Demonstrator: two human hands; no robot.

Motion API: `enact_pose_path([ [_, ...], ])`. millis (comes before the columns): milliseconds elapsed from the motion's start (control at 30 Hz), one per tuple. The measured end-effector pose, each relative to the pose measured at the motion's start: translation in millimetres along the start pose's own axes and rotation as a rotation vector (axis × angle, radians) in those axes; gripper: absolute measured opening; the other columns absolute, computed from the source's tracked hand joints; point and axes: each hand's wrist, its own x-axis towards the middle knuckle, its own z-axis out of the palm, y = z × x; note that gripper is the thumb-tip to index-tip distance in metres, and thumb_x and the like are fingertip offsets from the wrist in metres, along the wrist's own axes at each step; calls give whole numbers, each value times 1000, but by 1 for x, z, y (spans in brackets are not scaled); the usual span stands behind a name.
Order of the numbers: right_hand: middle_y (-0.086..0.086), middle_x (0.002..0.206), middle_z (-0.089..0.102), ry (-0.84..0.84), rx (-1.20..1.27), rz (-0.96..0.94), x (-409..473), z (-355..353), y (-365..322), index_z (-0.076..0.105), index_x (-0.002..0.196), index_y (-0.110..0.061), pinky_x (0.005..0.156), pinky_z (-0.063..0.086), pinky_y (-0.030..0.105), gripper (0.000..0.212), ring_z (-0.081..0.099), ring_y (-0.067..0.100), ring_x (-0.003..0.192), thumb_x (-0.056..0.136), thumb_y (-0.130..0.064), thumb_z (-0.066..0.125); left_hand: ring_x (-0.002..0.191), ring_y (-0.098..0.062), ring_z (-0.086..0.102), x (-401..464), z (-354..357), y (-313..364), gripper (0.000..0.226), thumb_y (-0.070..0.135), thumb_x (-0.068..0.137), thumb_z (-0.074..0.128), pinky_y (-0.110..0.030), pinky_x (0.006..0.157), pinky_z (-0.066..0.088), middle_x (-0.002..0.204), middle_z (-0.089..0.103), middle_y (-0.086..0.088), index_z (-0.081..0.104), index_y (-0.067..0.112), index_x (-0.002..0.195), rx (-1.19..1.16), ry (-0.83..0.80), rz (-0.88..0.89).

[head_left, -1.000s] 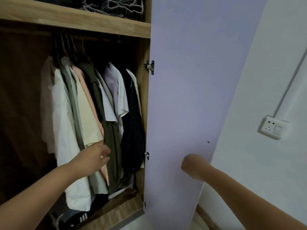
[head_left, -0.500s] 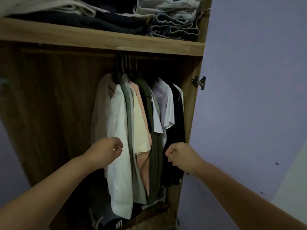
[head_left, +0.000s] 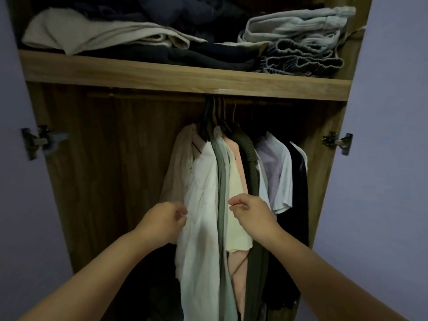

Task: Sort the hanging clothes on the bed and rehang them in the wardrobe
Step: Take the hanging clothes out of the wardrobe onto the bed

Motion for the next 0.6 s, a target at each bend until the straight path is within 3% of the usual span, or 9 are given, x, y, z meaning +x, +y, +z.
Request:
enact_pose_path([
  [67,7,111,64,4,20,-41,23,3,-2,62,116,-10,78,48,23,29,57,13,93,94,-6,43,92,-11,60,16,-2,-4,21,26,92,52,-26,82,51,104,64,2,62,20,110,8,26,-21],
  [167,6,122,59,-18,102,-90,58,4,-8,55,127,-10,74,40,5,33,52,7,102,96,-6,42,92,-9,59,45,-4,-6,19,24,93,51,-27,82,52,103,64,4,62,20,108,26,62,-49],
  [233,4,129,55,-24,167,-110,83,3,-9,48,134,-11,77,37,1,38,50,7,111,97,-5,41,93,-10,59,67,-6,-5,20,23,93,51,-28,84,53,104,64,3,61,19,110,35,86,-56],
  [400,-2,145,41,-102,241,-116,141,16,-13,32,145,-16,91,39,11,49,44,11,128,98,-7,38,92,-8,60,112,-3,-4,20,23,94,50,-25,83,52,103,64,4,60,22,112,-37,135,-60],
  [500,0,138,49,-135,257,-88,164,30,-16,27,147,-22,94,48,42,54,56,29,116,96,-8,37,90,-10,61,129,1,-9,15,21,93,51,-25,81,51,100,66,0,62,21,103,-69,137,-64],
  [533,-4,135,49,-150,268,-79,170,34,-18,25,148,-24,96,46,43,55,56,30,115,96,-9,37,88,-8,60,135,1,-13,15,21,93,51,-23,79,51,99,66,1,62,21,103,-69,135,-66],
  [600,-14,127,42,-165,298,-64,178,40,-21,21,148,-25,99,42,30,56,48,22,125,97,-9,37,84,-1,57,147,0,-21,17,21,93,51,-15,74,48,97,63,7,61,22,107,-68,129,-69],
])
